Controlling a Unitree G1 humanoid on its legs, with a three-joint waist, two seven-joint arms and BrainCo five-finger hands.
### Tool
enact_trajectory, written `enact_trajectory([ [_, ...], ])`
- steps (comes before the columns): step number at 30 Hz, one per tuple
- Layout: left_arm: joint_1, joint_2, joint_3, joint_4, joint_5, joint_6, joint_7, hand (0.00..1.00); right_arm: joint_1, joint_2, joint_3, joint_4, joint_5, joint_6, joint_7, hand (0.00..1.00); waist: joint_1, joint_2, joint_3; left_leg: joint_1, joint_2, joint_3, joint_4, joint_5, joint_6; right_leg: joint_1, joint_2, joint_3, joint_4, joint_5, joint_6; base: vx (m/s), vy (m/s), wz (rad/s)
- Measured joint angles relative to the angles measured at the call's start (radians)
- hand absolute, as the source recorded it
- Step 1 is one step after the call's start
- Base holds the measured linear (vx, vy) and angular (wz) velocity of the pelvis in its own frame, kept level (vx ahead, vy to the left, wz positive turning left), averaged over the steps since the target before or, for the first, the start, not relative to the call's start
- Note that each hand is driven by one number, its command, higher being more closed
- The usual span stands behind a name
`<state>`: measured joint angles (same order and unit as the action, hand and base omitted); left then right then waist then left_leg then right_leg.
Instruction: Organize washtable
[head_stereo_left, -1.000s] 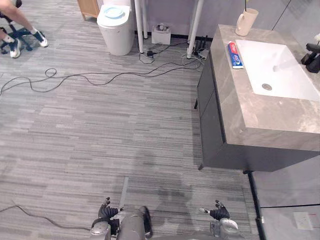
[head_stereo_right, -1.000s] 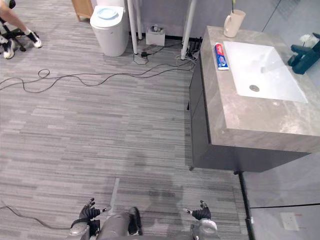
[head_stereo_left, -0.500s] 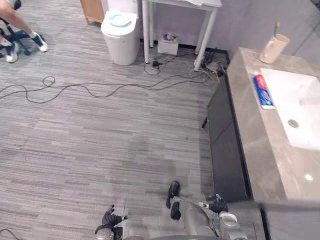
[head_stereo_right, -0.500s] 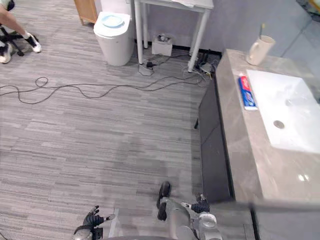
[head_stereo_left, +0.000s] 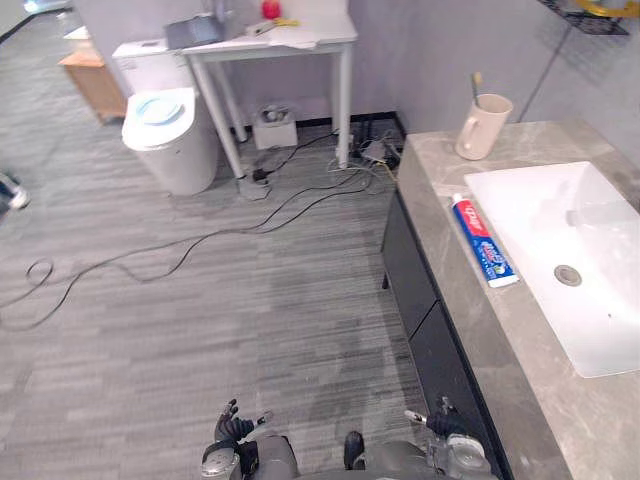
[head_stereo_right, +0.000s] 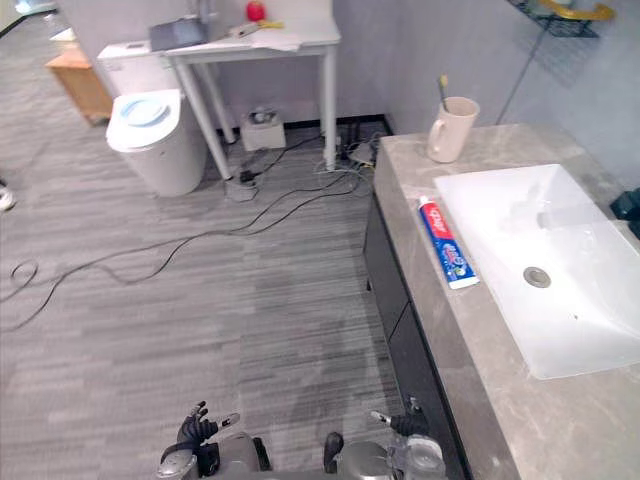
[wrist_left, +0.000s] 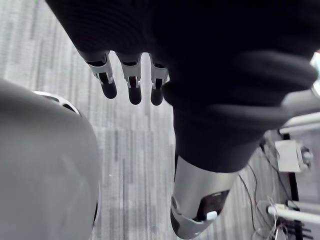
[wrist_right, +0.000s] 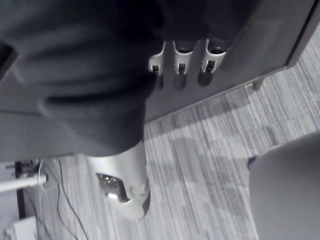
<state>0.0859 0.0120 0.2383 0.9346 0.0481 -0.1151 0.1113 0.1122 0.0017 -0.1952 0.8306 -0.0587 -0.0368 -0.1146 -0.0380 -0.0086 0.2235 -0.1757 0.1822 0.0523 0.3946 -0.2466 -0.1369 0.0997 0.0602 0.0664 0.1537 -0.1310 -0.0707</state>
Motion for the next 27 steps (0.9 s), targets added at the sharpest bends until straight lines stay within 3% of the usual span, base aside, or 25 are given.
enact_trajectory([
  [1,0.002,-0.001,-0.011,0.003,-0.001,-0.001,0.002,0.00,0.004,-0.001,0.000,0.005,0.002,-0.001,-0.003,0.00,0.004,0.005,-0.012,0.000,-0.011,-0.055,-0.079,0.013,-0.014,0.003,-0.004,0.037,0.009,-0.023,0.032,0.26,0.333,-1.18],
  [3,0.007,-0.007,-0.017,0.012,-0.004,-0.001,0.002,0.00,0.011,0.000,-0.001,0.005,0.005,-0.002,-0.012,0.00,0.005,0.020,-0.033,0.013,-0.010,-0.070,-0.086,0.065,0.012,-0.001,-0.006,0.101,0.064,-0.090,0.067,0.29,0.393,-1.04],
  [5,0.023,0.015,-0.033,0.009,-0.008,-0.001,0.001,0.00,0.038,0.024,-0.002,0.002,0.006,-0.002,-0.013,0.00,0.010,-0.018,-0.067,0.033,-0.024,0.034,-0.031,0.102,0.038,-0.034,-0.063,0.131,0.171,-0.162,0.109,0.37,0.472,-1.10],
  [6,0.022,0.029,-0.033,0.011,-0.008,0.000,0.002,0.00,0.043,0.050,0.001,0.001,0.006,0.001,-0.009,0.00,0.028,-0.051,-0.085,0.064,-0.035,0.099,-0.031,0.080,0.053,-0.085,-0.089,0.120,0.270,-0.168,0.123,0.25,0.313,-1.23],
  [8,0.019,0.045,-0.037,0.028,-0.008,0.000,0.001,0.00,0.044,0.064,0.006,0.001,-0.011,0.001,-0.001,0.00,0.032,-0.077,-0.099,0.111,-0.044,0.184,-0.041,0.069,0.079,-0.162,-0.129,0.059,0.410,-0.150,0.151,0.26,0.324,-1.15],
  [9,0.012,0.051,-0.040,0.047,-0.008,0.002,0.001,0.00,0.039,0.060,0.006,0.009,-0.023,0.001,0.007,0.00,0.027,-0.079,-0.100,0.148,-0.051,0.231,-0.058,0.055,0.097,-0.201,-0.167,-0.022,0.489,-0.145,0.160,0.28,0.345,-1.02],
  [11,0.012,0.054,-0.041,0.064,-0.008,0.005,0.002,0.00,0.020,0.050,0.007,0.018,-0.031,0.001,0.010,0.00,0.024,-0.072,-0.096,0.211,-0.060,0.287,-0.109,0.053,0.102,-0.231,-0.214,-0.144,0.540,-0.156,0.149,0.18,0.190,-0.85],
  [12,0.009,0.057,-0.049,0.079,-0.008,0.011,0.002,0.00,0.016,0.037,0.009,0.023,-0.032,0.001,0.011,0.00,0.017,-0.056,-0.092,0.264,-0.058,0.320,-0.158,0.054,0.104,-0.234,-0.236,-0.275,0.538,-0.170,0.133,0.20,0.178,-0.77],
  [16,0.000,0.074,-0.088,0.100,-0.017,0.021,0.000,0.00,-0.028,0.008,0.028,0.064,-0.035,0.002,0.010,0.00,0.000,-0.029,-0.082,0.322,-0.035,0.400,-0.228,0.054,0.103,-0.294,-0.237,-0.524,0.474,-0.171,0.111,0.21,0.047,-0.63],
  [17,-0.002,0.080,-0.101,0.112,-0.019,0.022,0.000,0.00,-0.037,0.001,0.033,0.067,-0.037,0.002,0.010,0.00,-0.002,-0.023,-0.077,0.330,-0.031,0.410,-0.231,0.054,0.102,-0.319,-0.227,-0.571,0.404,-0.148,0.078,0.25,-0.068,-0.64],
  [18,-0.005,0.085,-0.111,0.117,-0.019,0.022,0.000,0.00,-0.036,0.000,0.035,0.068,-0.038,0.002,0.010,0.00,-0.002,-0.028,-0.078,0.334,-0.040,0.412,-0.230,0.052,0.099,-0.325,-0.217,-0.567,0.334,-0.094,0.049,0.27,-0.105,-0.55],
  [19,-0.017,0.093,-0.120,0.124,-0.018,0.024,-0.002,0.00,-0.036,-0.009,0.031,0.067,-0.038,-0.001,0.012,0.00,-0.003,-0.039,-0.070,0.355,-0.056,0.406,-0.224,0.038,0.075,-0.302,-0.209,-0.560,0.273,-0.050,-0.013,0.28,-0.105,-0.53],
  [21,-0.028,0.063,-0.129,0.126,-0.010,0.020,-0.006,0.00,-0.045,-0.028,0.015,0.055,-0.041,-0.005,0.011,0.00,-0.008,0.016,-0.048,0.361,-0.025,0.378,-0.179,0.034,0.058,-0.273,-0.173,-0.543,0.255,-0.066,-0.007,0.22,-0.123,-0.41],
  [22,-0.028,0.054,-0.130,0.123,-0.007,0.019,-0.007,0.00,-0.045,-0.029,0.009,0.047,-0.040,-0.006,0.011,0.00,-0.011,0.021,-0.044,0.357,-0.020,0.370,-0.151,0.037,0.054,-0.264,-0.170,-0.538,0.246,-0.073,-0.001,0.20,-0.135,-0.18],
  [25,-0.025,0.029,-0.123,0.090,-0.007,0.019,-0.023,0.00,-0.028,-0.018,-0.008,0.041,-0.021,0.016,0.012,0.00,-0.002,0.028,-0.040,0.261,0.074,0.289,0.208,0.072,-0.014,-0.153,-0.120,-0.529,0.180,-0.100,0.004,0.22,-0.148,-0.18],
  [26,-0.018,0.024,-0.108,0.070,-0.008,0.018,-0.023,0.00,-0.027,-0.013,-0.006,0.041,-0.008,0.046,0.038,0.00,0.010,0.024,-0.038,0.218,0.109,0.267,0.332,0.066,-0.023,-0.130,-0.103,-0.505,0.170,-0.108,-0.006,0.11,-0.068,-0.56],
  [27,-0.019,0.021,-0.104,0.061,-0.009,0.018,-0.023,0.00,-0.027,-0.016,-0.003,0.041,-0.009,0.048,0.050,0.00,0.015,0.028,-0.039,0.199,0.116,0.261,0.371,0.061,-0.021,-0.124,-0.098,-0.489,0.166,-0.108,-0.006,0.11,-0.045,-0.75],
])
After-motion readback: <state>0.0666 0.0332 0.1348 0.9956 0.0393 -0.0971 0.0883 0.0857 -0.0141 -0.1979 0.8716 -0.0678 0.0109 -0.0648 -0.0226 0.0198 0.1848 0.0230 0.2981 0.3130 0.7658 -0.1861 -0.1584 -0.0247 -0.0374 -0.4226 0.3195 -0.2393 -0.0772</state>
